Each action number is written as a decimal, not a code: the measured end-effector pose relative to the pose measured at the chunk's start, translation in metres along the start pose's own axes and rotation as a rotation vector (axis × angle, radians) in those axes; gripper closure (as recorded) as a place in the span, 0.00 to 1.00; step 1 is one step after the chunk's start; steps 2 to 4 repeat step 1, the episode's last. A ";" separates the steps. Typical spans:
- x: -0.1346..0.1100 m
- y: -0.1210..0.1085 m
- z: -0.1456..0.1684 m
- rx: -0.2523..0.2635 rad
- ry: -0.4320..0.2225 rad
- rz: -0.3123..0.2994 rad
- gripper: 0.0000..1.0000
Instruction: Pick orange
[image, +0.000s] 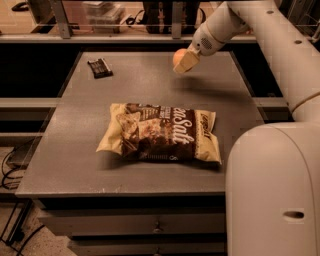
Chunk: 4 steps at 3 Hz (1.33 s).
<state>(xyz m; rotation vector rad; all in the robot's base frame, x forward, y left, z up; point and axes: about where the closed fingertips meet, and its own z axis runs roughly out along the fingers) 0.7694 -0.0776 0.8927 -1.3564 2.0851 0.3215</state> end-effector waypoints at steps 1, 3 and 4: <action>-0.044 0.009 -0.057 0.047 -0.090 -0.123 1.00; -0.044 0.009 -0.057 0.047 -0.090 -0.123 1.00; -0.044 0.009 -0.057 0.047 -0.090 -0.123 1.00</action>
Offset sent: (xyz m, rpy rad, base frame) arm 0.0000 0.0000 0.0000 0.0000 0.0000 0.0000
